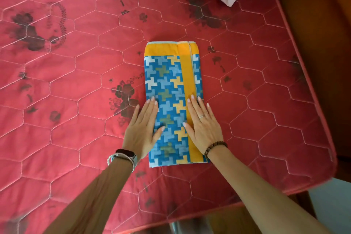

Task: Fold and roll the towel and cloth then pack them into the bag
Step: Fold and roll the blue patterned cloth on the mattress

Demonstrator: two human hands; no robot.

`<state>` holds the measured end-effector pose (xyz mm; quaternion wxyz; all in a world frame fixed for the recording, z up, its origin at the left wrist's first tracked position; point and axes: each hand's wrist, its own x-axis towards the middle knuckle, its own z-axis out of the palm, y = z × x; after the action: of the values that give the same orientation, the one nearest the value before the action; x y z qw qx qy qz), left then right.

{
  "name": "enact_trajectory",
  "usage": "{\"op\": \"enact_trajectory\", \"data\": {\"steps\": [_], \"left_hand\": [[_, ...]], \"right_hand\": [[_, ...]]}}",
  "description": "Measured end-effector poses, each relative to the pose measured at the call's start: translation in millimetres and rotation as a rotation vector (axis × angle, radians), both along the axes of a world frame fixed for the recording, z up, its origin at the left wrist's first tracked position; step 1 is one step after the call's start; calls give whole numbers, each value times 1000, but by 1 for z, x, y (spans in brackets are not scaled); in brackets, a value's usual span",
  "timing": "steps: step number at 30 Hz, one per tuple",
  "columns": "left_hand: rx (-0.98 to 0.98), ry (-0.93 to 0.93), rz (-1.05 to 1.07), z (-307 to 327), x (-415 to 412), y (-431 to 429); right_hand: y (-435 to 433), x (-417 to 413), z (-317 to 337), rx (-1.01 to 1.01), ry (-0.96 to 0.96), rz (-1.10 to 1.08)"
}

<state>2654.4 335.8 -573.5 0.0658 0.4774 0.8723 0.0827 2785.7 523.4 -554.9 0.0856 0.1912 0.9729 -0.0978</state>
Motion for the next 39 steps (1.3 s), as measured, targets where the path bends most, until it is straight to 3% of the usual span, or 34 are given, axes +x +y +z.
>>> {"op": "enact_trajectory", "data": {"steps": [4, 8, 14, 17, 23, 29, 36, 39], "left_hand": [[-16, -5, -126, 2, 30, -12], [-42, -35, -119, 5, 34, -18], [-37, -113, -458, 14, 47, -47], [-5, -129, -507, 13, 52, -60], [43, -84, -399, 11, 56, -66], [194, 60, -429, 17, 61, -52], [266, -114, -369, 34, 45, -52], [215, -283, -275, 45, 38, -52]], "right_hand": [[-21, 31, 1, -41, 12, 162], [-24, 53, 3, -51, 36, 145], [-14, 84, 20, -141, 46, 380], [-8, 94, 21, -141, 13, 434], [-9, 90, 22, -50, 86, 406], [-21, 86, 16, -50, 112, 287], [-5, 78, 29, -264, 205, 232], [3, 73, 46, -455, 146, 46]]}}
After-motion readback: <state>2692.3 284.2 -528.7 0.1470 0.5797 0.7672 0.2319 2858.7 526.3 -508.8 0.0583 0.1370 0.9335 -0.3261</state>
